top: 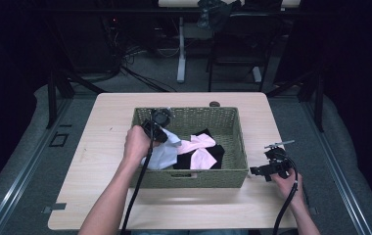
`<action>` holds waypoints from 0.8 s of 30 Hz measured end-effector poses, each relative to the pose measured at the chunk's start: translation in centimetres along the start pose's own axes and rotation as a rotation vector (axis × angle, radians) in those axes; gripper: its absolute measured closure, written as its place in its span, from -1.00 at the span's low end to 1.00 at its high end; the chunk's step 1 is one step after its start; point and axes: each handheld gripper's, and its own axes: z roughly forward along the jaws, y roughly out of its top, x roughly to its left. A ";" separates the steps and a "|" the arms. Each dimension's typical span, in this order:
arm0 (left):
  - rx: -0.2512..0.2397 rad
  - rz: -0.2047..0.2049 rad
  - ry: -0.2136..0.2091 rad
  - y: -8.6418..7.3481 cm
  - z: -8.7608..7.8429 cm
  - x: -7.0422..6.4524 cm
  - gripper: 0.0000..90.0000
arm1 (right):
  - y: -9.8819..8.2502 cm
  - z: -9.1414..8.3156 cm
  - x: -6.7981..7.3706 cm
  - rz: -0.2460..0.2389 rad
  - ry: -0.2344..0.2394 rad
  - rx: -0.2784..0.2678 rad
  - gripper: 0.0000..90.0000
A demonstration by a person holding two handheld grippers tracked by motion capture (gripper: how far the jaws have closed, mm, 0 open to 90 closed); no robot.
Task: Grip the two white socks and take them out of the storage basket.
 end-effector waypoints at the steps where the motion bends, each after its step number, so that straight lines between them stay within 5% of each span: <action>1: -0.003 -0.003 -0.003 0.0 -0.3 0.1 0.86 | 0.0 0.0 0.0 0.000 0.000 0.000 -0.82; 24: -0.115 -0.027 -0.017 0.2 -7.7 1.8 0.87 | 0.1 0.0 0.2 -0.004 0.002 0.001 -0.82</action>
